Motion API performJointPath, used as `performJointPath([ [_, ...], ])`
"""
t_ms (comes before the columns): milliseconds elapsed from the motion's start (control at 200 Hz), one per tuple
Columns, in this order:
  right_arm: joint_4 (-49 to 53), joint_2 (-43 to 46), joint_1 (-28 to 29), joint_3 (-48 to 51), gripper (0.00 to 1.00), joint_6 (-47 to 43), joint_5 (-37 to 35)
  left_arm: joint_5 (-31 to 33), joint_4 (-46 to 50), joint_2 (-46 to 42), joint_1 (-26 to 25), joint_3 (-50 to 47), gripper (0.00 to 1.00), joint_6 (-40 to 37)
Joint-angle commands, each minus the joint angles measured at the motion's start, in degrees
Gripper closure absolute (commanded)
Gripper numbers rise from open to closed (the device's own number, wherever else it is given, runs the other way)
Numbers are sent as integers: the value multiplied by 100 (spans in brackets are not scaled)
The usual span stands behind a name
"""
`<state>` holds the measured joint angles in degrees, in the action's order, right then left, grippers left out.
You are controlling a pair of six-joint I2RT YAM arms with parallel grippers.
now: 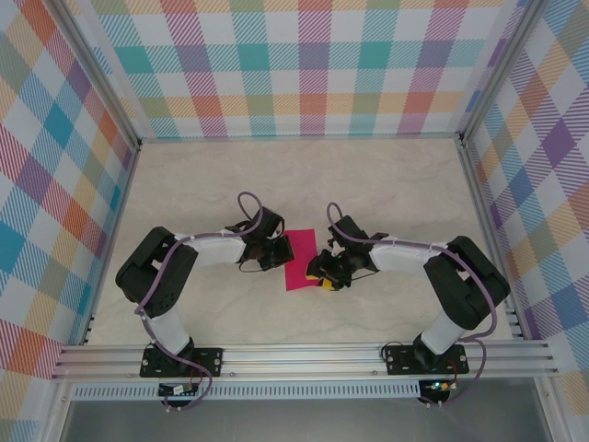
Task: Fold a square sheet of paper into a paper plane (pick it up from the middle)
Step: Third fold the triangle at the center of the table.
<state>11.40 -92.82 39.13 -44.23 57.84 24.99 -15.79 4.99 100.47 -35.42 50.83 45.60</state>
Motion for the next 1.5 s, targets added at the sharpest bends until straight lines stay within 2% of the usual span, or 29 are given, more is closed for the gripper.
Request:
performJointPath([
  [0, -132, -56, 42, 78, 58, 48, 155, 181, 344, 280, 70, -68, 99, 52],
  [90, -340, 75, 50, 183, 59, 76, 157, 177, 345, 289, 70, -64, 99, 45],
  [200, -691, 227, 49, 300, 54, 85, 262, 147, 328, 315, 70, -64, 99, 44],
  [395, -1081, 35, 109, 264, 50, 25, 597, 111, 300, 333, 70, -64, 99, 46],
  [745, -1066, 28, 8, 228, 48, -261, -101, 123, 318, 315, 70, -90, 99, 45],
  [960, -1182, -234, -108, 15, 45, -574, 29, 130, 318, 306, 70, -89, 99, 33],
  [1290, -1227, -64, -109, 248, 52, -376, 242, 111, 292, 322, 70, -90, 99, 45],
  [1495, -1199, 192, -108, 612, 64, 100, 171, 94, 309, 315, 74, -68, 99, 41],
])
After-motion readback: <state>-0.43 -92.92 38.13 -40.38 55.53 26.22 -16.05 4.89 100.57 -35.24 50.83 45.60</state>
